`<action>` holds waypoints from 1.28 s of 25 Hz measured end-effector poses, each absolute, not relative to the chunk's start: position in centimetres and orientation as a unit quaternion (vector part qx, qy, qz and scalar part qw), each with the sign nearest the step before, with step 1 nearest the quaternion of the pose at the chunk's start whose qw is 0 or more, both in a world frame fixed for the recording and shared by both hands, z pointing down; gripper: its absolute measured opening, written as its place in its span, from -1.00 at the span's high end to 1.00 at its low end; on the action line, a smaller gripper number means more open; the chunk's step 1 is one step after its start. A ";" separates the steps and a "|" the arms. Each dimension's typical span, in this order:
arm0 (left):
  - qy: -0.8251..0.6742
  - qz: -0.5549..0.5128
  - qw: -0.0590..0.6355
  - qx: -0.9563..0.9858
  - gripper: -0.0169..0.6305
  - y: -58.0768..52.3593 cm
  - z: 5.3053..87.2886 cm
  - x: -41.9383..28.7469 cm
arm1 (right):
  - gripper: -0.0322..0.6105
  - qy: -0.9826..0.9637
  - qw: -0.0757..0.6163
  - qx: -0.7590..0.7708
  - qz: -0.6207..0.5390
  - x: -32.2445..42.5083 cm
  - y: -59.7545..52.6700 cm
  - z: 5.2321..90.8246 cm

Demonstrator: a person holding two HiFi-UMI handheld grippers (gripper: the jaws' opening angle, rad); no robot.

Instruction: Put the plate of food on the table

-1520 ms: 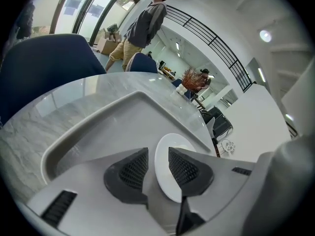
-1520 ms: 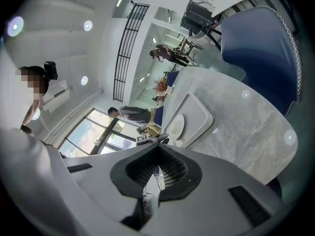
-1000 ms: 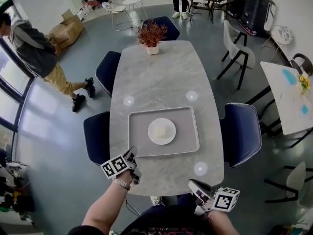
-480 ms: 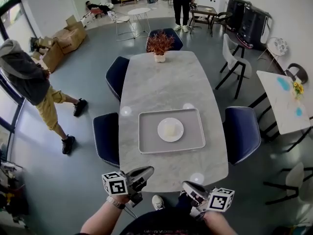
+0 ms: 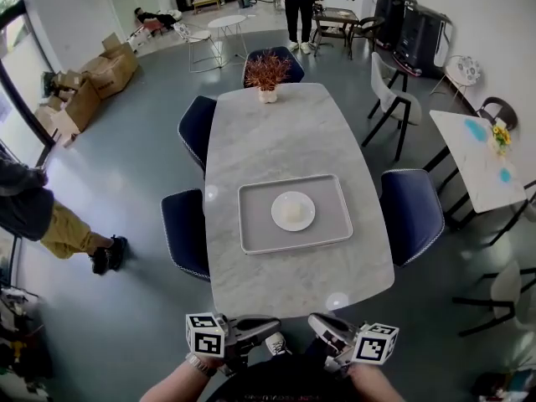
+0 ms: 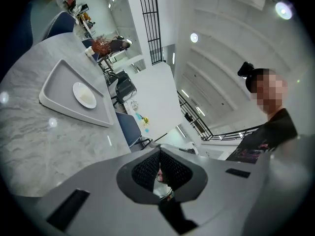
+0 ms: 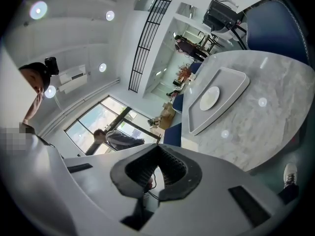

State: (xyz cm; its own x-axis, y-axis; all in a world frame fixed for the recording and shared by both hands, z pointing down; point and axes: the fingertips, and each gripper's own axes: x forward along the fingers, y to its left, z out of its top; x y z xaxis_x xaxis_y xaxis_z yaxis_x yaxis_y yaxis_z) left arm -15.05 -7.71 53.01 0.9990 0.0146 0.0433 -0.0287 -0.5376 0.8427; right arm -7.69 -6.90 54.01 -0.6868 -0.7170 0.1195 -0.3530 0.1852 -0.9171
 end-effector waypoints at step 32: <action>-0.147 -0.049 0.487 0.860 0.92 7.4 51.7 -5.8 | 0.87 0.842 0.024 -0.209 -0.497 -0.4 6.6 52.9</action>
